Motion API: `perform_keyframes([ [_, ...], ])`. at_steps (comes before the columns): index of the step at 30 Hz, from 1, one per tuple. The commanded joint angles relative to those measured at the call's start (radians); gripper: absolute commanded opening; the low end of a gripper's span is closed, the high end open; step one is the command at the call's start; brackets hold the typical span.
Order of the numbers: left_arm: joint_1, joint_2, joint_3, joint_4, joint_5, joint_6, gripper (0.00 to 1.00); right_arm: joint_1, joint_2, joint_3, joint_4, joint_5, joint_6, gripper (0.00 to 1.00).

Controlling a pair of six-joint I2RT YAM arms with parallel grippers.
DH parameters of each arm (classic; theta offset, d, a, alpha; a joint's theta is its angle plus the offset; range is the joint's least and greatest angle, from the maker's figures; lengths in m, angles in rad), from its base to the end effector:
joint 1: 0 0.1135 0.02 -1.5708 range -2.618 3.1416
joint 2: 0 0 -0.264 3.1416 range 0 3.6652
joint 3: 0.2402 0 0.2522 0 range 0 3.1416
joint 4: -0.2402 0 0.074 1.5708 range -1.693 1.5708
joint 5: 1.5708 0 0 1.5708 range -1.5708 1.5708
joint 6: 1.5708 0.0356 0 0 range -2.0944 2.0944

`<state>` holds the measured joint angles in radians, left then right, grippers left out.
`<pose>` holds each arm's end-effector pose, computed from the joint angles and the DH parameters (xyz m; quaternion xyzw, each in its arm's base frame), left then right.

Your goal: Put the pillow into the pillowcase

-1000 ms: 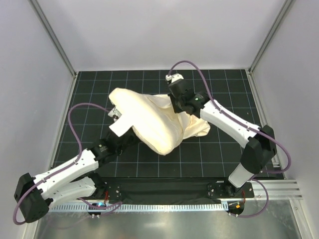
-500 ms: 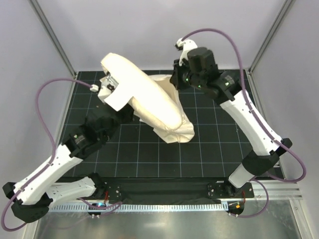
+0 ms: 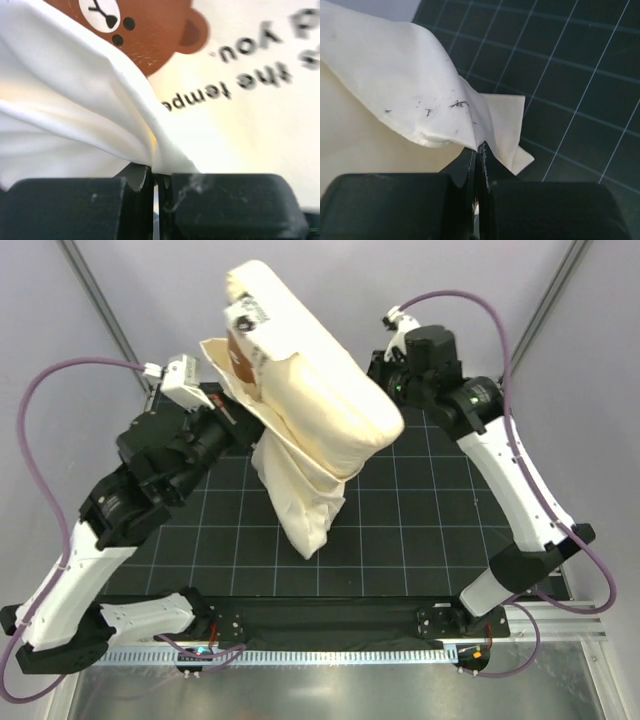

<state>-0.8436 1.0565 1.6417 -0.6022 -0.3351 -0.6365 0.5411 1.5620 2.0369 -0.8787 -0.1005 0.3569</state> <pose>0.1210 -0.1183 0.5268 -0.0436 0.7114 -0.3783 0.5906 0.2628 0.1621 0.4999 -0.1042 0.8274 0.2766 0.4775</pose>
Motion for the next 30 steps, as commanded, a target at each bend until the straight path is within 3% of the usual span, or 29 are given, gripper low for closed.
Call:
perform_keyframes([
  [1, 0.000, 0.002, -0.126, 0.094, 0.044, -0.043, 0.00, 0.000, -0.034, -0.049, 0.081, -0.047, 0.053, 0.04],
  [6, 0.001, -0.032, -0.402, 0.202, 0.016, -0.081, 0.01, -0.007, -0.046, 0.260, -0.078, -0.005, 0.034, 0.04],
  [10, 0.000, -0.035, -0.477, 0.301, 0.086, -0.133, 0.00, -0.009, -0.100, 0.246, -0.048, -0.025, 0.056, 0.04],
  [12, 0.001, -0.013, -0.442, 0.292, 0.108, -0.129, 0.00, -0.009, -0.134, 0.139, -0.004, -0.024, 0.062, 0.04],
  [16, 0.000, 0.023, -0.228, 0.208, 0.122, -0.072, 0.00, -0.018, -0.149, -0.021, 0.055, 0.004, 0.066, 0.04],
  [20, 0.000, 0.063, 0.065, 0.124, 0.125, -0.011, 0.00, -0.043, -0.146, -0.057, 0.075, 0.039, 0.063, 0.04],
  [23, 0.001, 0.086, 0.200, 0.090, 0.140, 0.018, 0.00, -0.070, -0.151, -0.031, 0.080, 0.033, 0.067, 0.04],
  [30, 0.001, 0.039, 0.250, 0.058, 0.028, 0.093, 0.00, -0.208, -0.206, 0.009, 0.101, -0.024, 0.088, 0.04],
])
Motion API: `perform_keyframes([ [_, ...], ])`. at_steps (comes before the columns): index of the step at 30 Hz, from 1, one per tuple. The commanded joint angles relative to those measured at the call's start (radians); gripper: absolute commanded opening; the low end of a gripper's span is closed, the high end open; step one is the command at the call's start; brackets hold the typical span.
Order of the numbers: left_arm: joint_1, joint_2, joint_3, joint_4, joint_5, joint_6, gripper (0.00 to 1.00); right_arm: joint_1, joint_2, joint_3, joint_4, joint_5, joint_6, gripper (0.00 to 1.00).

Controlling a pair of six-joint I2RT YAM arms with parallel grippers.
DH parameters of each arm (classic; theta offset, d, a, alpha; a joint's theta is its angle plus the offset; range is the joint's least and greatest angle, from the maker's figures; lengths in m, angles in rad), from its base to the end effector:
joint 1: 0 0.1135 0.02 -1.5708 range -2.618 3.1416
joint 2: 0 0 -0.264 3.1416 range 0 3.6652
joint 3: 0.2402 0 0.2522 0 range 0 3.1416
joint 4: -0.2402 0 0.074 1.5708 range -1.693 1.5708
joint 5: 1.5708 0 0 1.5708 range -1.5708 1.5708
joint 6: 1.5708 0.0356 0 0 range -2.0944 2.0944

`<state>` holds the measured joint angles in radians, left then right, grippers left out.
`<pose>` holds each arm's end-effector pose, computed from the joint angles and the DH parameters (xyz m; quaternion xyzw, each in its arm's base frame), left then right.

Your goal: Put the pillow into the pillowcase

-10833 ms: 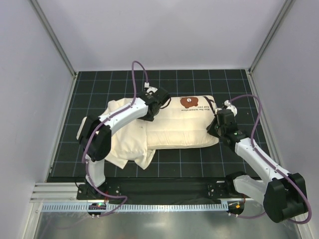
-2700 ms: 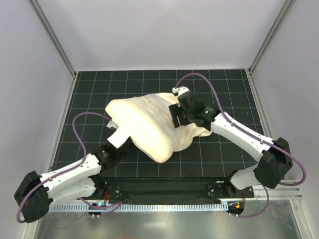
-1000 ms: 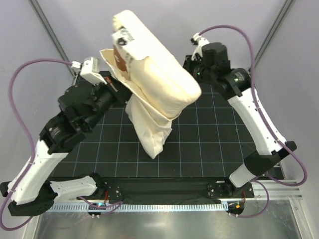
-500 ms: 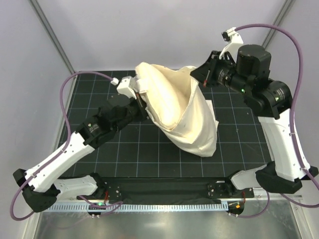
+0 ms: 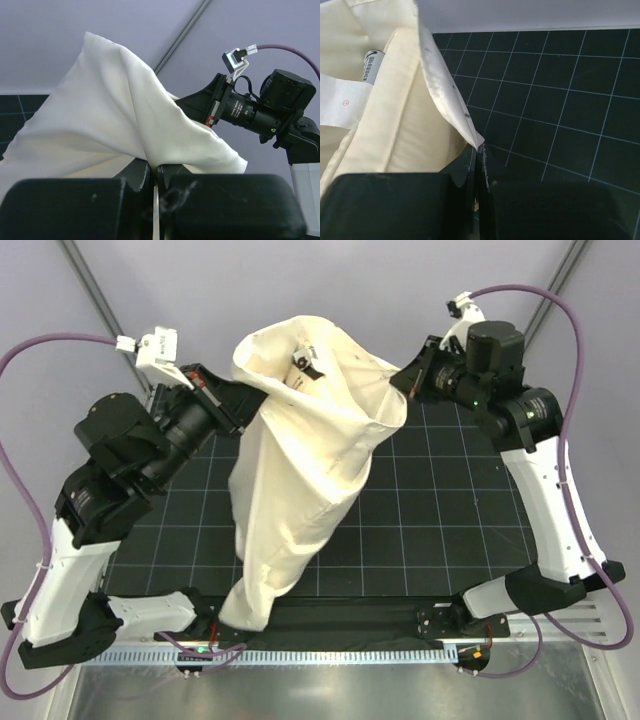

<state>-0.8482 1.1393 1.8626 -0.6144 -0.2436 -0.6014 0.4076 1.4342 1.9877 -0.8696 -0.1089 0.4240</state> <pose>0.1132 -0.1154 0.5722 -0.0082 0.6687 -0.4292 0.6070 0.2416 0.1085 0.5208 -0.0253 0.8086 0.2771 0.5184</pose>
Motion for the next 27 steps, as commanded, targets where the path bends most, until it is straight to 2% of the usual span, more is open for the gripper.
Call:
perform_keyframes([
  [1, 0.005, -0.058, 0.012, 0.079, -0.063, 0.058, 0.00, -0.105, -0.086, 0.059, 0.098, -0.034, 0.038, 0.04],
  [4, 0.005, -0.062, -0.066, 0.122, -0.046, 0.046, 0.00, -0.214, -0.126, 0.051, 0.145, -0.119, 0.062, 0.04],
  [8, 0.005, 0.005, -0.144, 0.206, 0.027, 0.006, 0.00, -0.328, -0.123, 0.155, 0.159, -0.210, 0.093, 0.04],
  [9, 0.005, 0.029, -0.141, 0.238, 0.082, 0.000, 0.01, -0.349, -0.120, 0.180, 0.161, -0.242, 0.105, 0.04],
  [13, 0.005, 0.184, 0.007, 0.249, 0.200, -0.024, 0.00, -0.514, -0.097, 0.305, 0.233, -0.345, 0.185, 0.04],
  [15, 0.005, 0.276, 0.163, 0.242, 0.231, -0.029, 0.00, -0.596, -0.068, 0.371, 0.305, -0.405, 0.292, 0.04],
  [16, 0.005, 0.308, 0.228, 0.222, 0.240, -0.029, 0.01, -0.693, -0.029, 0.425, 0.340, -0.498, 0.347, 0.04],
  [17, 0.005, 0.350, 0.382, 0.203, 0.241, -0.031, 0.00, -0.740, -0.014, 0.436, 0.454, -0.544, 0.413, 0.04],
  [18, 0.006, 0.416, 0.453, 0.182, 0.288, -0.034, 0.00, -0.822, 0.001, 0.428, 0.531, -0.636, 0.584, 0.04],
  [20, 0.005, 0.470, 0.567, 0.179, 0.300, -0.038, 0.01, -0.863, 0.057, 0.434, 0.746, -0.689, 0.733, 0.04],
  [21, 0.005, 0.482, 0.610, 0.186, 0.300, -0.047, 0.00, -0.874, 0.083, 0.454, 0.780, -0.705, 0.780, 0.04],
  [23, 0.018, 0.472, 0.581, 0.218, 0.297, -0.057, 0.00, -0.866, 0.133, 0.539, 0.787, -0.730, 0.825, 0.04],
  [25, 0.043, 0.395, 0.416, 0.231, 0.270, -0.077, 0.00, -0.822, 0.128, 0.516, 0.770, -0.748, 0.752, 0.04],
  [26, 0.085, 0.355, 0.333, 0.258, 0.265, -0.089, 0.00, -0.791, 0.109, 0.479, 0.711, -0.744, 0.702, 0.04],
  [27, 0.107, 0.314, 0.219, 0.281, 0.264, -0.103, 0.00, -0.723, 0.060, 0.432, 0.677, -0.729, 0.629, 0.04],
])
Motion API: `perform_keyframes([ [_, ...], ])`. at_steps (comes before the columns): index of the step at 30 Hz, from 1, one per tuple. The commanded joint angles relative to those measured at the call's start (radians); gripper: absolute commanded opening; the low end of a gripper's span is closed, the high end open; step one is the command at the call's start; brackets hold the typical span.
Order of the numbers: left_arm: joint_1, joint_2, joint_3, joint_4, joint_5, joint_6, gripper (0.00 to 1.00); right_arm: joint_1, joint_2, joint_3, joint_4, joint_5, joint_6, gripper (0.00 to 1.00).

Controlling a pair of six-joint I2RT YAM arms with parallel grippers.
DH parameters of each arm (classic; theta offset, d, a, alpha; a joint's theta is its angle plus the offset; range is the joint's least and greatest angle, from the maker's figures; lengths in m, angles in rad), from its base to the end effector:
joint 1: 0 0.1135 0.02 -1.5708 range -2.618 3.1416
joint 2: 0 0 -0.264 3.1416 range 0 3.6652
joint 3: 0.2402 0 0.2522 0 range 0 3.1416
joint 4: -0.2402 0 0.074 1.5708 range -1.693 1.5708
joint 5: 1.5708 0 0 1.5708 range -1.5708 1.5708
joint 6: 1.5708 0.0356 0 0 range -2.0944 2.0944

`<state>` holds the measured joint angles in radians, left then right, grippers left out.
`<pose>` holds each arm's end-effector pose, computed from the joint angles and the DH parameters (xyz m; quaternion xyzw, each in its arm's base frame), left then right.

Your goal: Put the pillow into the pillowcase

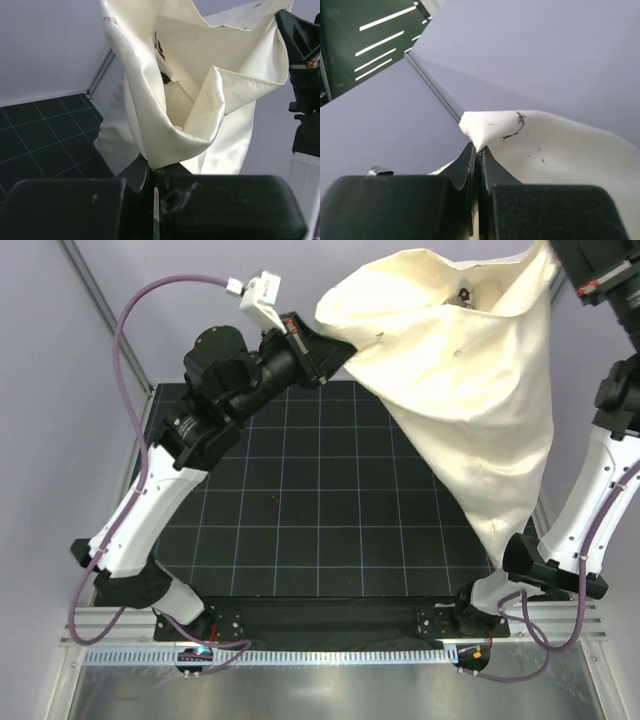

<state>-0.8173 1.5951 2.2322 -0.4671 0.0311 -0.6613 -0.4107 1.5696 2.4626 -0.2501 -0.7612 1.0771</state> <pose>0.2015 -0.2164 0.5899 0.0621 0.6416 -0.5225 0.5582 0.1991 -0.0599 0.6658 0.0369 0.5307 0.4287 0.7303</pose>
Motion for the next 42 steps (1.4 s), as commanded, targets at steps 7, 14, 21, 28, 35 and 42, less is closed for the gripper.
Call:
perform_keyframes([
  [7, 0.179, -0.570, -1.247, 0.309, -0.207, -0.047, 0.16, 0.518, -0.315, -0.775, 0.047, 0.167, -0.382, 0.04],
  [14, 0.198, -1.000, -1.510, -0.023, -0.653, -0.152, 0.36, 0.952, -0.263, -0.955, 0.138, 0.450, -0.460, 0.04],
  [21, 0.198, -1.230, -1.389, -0.321, -0.922, -0.300, 0.72, 1.230, -0.065, -0.857, 0.149, 0.612, -0.493, 0.04],
  [28, 0.198, -1.226, -1.314, -0.386, -0.993, -0.258, 0.91, 1.377, 0.162, -0.681, 0.160, 0.593, -0.493, 0.16],
  [35, 0.198, -1.114, -1.244, -0.389, -0.979, -0.183, 0.95, 1.445, 0.274, -0.553, 0.108, 0.599, -0.532, 0.60],
  [42, 0.198, -0.960, -1.243, -0.349, -0.817, -0.112, 1.00, 1.376, 0.116, -0.620, -0.024, 0.717, -0.597, 0.83],
])
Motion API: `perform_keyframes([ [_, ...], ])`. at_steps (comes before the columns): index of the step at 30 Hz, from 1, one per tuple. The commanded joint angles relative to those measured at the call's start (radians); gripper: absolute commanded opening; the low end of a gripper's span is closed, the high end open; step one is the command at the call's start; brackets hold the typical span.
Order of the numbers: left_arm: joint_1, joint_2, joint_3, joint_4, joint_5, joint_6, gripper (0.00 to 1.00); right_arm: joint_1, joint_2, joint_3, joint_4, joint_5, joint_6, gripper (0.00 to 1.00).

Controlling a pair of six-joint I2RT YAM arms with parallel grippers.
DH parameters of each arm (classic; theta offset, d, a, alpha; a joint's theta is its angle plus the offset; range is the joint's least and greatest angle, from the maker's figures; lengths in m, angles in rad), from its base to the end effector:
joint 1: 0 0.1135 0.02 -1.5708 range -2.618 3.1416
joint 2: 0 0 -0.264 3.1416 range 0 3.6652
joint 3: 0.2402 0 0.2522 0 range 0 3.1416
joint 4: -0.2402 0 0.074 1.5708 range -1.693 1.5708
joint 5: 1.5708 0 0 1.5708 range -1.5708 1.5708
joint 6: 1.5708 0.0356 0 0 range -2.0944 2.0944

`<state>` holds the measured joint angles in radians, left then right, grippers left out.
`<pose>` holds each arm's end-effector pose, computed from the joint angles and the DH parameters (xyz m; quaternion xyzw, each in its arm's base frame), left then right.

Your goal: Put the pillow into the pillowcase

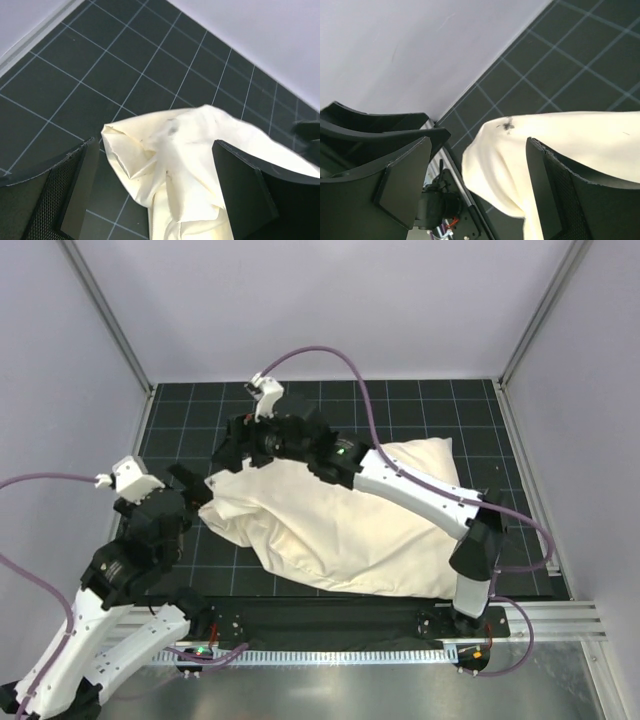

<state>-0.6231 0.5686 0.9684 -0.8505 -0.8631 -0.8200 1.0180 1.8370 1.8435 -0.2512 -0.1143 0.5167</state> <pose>0.0867 -0.0290 0.3639 -0.2968 0.7440 -0.0527 0.5964 0.2276 0.3767 0.4033 -0.2292 0.7535 0.4590 0.4111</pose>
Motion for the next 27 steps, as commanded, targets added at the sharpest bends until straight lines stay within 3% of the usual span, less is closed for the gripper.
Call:
perform_keyframes([
  [1, 0.003, 0.089, 0.021, 0.037, 0.097, 0.048, 1.00, -0.102, -0.178, -0.024, -0.031, 0.064, -0.029, 0.84],
  [9, 0.051, 0.273, 0.065, 0.051, 0.265, 0.111, 1.00, -0.375, -0.435, -0.393, -0.190, 0.088, 0.008, 0.84],
  [13, 0.175, 0.387, 0.029, 0.108, 0.494, 0.131, 1.00, -0.567, -0.565, -0.622, -0.201, 0.091, 0.019, 0.87],
  [14, 0.204, 0.424, 0.012, 0.129, 0.629, 0.130, 1.00, -0.608, -0.588, -0.662, -0.203, 0.093, 0.016, 0.88],
  [17, 0.298, 0.509, -0.060, 0.240, 0.835, 0.108, 1.00, -0.778, -0.651, -0.777, -0.224, 0.110, 0.013, 0.90],
  [22, 0.332, 0.641, -0.125, 0.384, 0.972, 0.081, 0.99, -0.941, -0.719, -0.917, -0.206, 0.151, 0.039, 0.92],
  [24, 0.335, 0.703, -0.140, 0.419, 0.992, 0.081, 0.90, -0.947, -0.722, -0.957, -0.180, 0.165, 0.060, 0.92],
  [25, 0.338, 0.723, -0.143, 0.457, 0.998, 0.076, 0.72, -0.949, -0.708, -0.964, -0.174, 0.188, 0.068, 0.92],
  [27, 0.347, 0.781, -0.139, 0.490, 1.004, 0.062, 0.52, -0.949, -0.682, -0.974, -0.174, 0.232, 0.085, 0.92],
])
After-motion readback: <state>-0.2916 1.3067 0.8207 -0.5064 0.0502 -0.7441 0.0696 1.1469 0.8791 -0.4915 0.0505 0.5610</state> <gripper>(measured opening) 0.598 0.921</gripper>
